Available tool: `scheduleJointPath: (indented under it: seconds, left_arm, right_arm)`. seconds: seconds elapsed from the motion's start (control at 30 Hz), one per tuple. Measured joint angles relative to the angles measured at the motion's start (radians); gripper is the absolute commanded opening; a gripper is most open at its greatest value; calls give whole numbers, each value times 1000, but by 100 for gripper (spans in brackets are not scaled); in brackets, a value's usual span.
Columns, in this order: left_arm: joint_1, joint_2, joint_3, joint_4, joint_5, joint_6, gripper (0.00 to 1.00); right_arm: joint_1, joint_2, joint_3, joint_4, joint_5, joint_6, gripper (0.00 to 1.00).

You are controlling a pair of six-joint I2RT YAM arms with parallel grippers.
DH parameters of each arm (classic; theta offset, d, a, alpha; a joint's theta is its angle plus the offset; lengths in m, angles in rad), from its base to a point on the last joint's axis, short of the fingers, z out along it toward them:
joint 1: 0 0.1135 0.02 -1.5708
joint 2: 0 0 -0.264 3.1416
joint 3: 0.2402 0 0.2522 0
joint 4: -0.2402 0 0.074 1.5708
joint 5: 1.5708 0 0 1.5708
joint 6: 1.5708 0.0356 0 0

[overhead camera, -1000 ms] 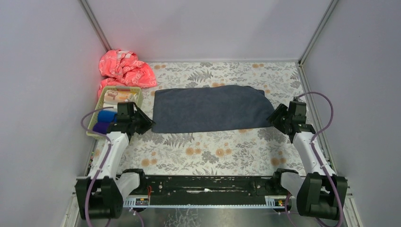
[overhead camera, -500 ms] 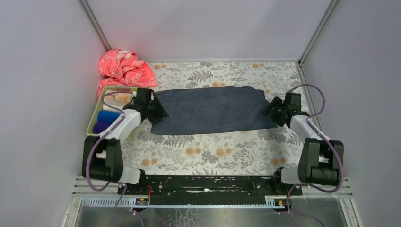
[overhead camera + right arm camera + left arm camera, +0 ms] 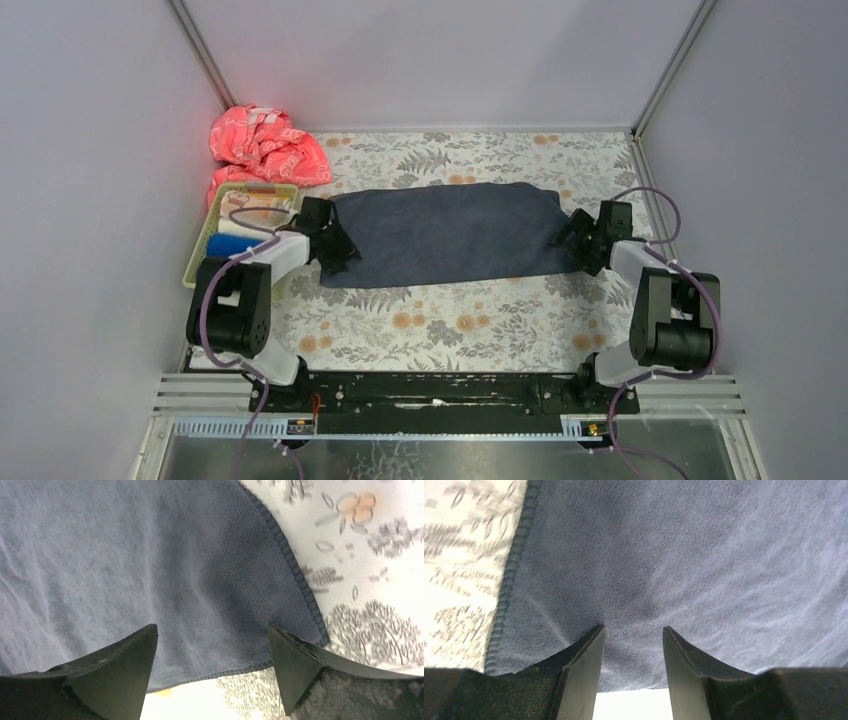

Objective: Roll the towels
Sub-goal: Flatten out the towel at the center of the board.

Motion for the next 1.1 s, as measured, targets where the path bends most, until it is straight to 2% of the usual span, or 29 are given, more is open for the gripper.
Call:
scheduleJointPath:
  seconds: [0.13,0.3,0.4,0.53,0.67,0.9,1.1]
  left_arm:
    - [3,-118,-107,-11,-11,-4,50]
    - [22,-315,-203,-149,-58,-7,56]
    - [28,-401,-190,-198,-93,2,58]
    - [29,-372,-94,-227,-115,35,58]
    - [17,-253,26,-222,-115,82,58]
    - [8,-19,195,-221,-101,170,59]
    - [8,13,243,-232,-130,237,60]
  right_arm:
    - [-6,-93,-71,-39,-5,7,92]
    - [-10,-274,-172,-180,-3,11,91]
    - [-11,-340,-180,-269,-2,-2,89]
    - [-11,-342,-90,-316,-5,-43,87]
    - [-11,-252,77,-259,-46,-69,86]
    - [-11,85,340,-120,-175,-88,82]
    - [-11,365,494,-50,-243,-84,82]
